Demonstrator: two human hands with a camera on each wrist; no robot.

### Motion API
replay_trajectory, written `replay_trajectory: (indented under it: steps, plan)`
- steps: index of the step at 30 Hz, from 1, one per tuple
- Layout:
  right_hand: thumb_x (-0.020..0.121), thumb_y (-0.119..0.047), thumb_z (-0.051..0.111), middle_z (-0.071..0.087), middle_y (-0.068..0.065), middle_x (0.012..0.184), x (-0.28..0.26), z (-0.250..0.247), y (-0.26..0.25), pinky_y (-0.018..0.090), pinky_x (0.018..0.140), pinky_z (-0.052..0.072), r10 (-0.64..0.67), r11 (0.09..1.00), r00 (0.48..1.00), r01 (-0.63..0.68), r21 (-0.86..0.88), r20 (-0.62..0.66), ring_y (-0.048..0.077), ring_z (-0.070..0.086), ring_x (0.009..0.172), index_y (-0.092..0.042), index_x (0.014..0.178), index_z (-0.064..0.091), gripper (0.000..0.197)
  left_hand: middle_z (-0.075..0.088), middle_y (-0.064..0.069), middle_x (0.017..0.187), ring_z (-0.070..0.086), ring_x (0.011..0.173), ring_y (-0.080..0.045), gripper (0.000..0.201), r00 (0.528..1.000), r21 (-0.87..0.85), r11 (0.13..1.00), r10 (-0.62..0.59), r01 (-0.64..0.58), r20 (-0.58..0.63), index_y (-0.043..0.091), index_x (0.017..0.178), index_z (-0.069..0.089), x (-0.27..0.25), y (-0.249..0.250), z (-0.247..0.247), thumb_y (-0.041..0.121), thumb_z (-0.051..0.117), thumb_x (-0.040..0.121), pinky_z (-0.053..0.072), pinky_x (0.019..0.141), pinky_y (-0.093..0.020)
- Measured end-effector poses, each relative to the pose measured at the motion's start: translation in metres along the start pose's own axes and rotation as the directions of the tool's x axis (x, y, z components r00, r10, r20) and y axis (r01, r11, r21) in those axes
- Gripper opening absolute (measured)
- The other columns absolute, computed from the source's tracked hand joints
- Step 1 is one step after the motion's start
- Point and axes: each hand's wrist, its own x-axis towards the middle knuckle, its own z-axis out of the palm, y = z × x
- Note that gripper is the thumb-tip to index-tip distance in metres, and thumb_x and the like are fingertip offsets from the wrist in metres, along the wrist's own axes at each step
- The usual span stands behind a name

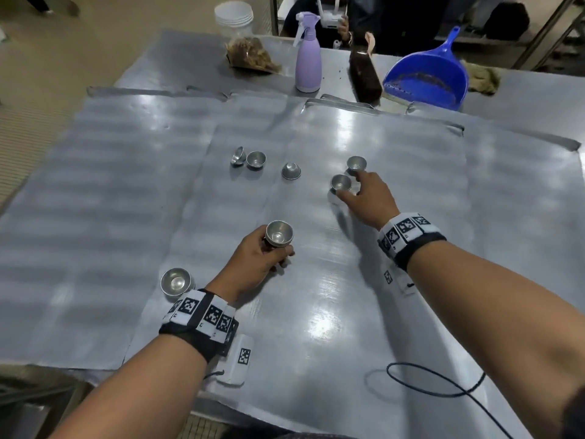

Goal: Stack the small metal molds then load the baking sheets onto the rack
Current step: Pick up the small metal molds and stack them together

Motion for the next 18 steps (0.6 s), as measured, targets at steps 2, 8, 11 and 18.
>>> replay_trajectory:
  steps: [2, 8, 11, 18]
  plan:
    - [0.088, -0.045, 0.065, 0.051, 0.013, 0.142, 0.017, 0.004, 0.000, 0.041, 0.102, 0.046, 0.022, 0.998, 0.999, -0.020, -0.058, 0.036, 0.031, 0.056, 0.123, -0.018, 0.143, 0.046, 0.065, 0.074, -0.006, 0.087, 0.066, 0.070, -0.013, 0.028, 1.000, -0.024, 1.000, -0.014, 0.014, -0.011, 0.007, 0.116, 0.062, 0.005, -0.002, -0.003, 0.003, 0.074, 0.091, 0.053, 0.061, -0.023]
    - [0.089, -0.040, 0.061, 0.048, 0.019, 0.144, 0.040, 0.017, -0.003, 0.045, 0.100, 0.048, 0.064, 0.987, 0.990, -0.045, -0.153, 0.123, 0.038, 0.056, 0.122, -0.015, 0.148, 0.041, 0.066, 0.064, -0.006, 0.084, 0.055, 0.076, -0.028, 0.029, 0.999, -0.107, 0.993, -0.051, 0.050, -0.006, 0.014, 0.109, 0.063, 0.013, -0.011, -0.010, 0.011, 0.079, 0.085, 0.043, 0.062, -0.037]
    - [0.091, -0.035, 0.058, 0.057, 0.018, 0.133, 0.041, 0.020, -0.002, 0.042, 0.093, 0.049, 0.055, 0.985, 0.992, -0.036, -0.169, 0.112, 0.038, 0.059, 0.115, -0.015, 0.139, 0.050, 0.053, 0.063, -0.004, 0.082, 0.053, 0.075, -0.026, 0.026, 0.999, -0.107, 0.993, -0.049, 0.049, -0.001, 0.018, 0.105, 0.064, 0.013, -0.012, -0.011, 0.013, 0.079, 0.084, 0.041, 0.062, -0.037]
    - [0.091, -0.034, 0.062, 0.061, 0.014, 0.124, 0.021, 0.023, -0.004, 0.045, 0.092, 0.051, 0.019, 0.984, 0.998, -0.008, -0.178, 0.060, 0.034, 0.061, 0.108, -0.012, 0.126, 0.056, 0.041, 0.064, -0.004, 0.081, 0.054, 0.075, -0.025, 0.024, 0.999, -0.056, 0.997, -0.050, 0.050, 0.002, 0.016, 0.110, 0.064, 0.010, -0.008, -0.010, 0.004, 0.074, 0.092, 0.041, 0.061, -0.034]
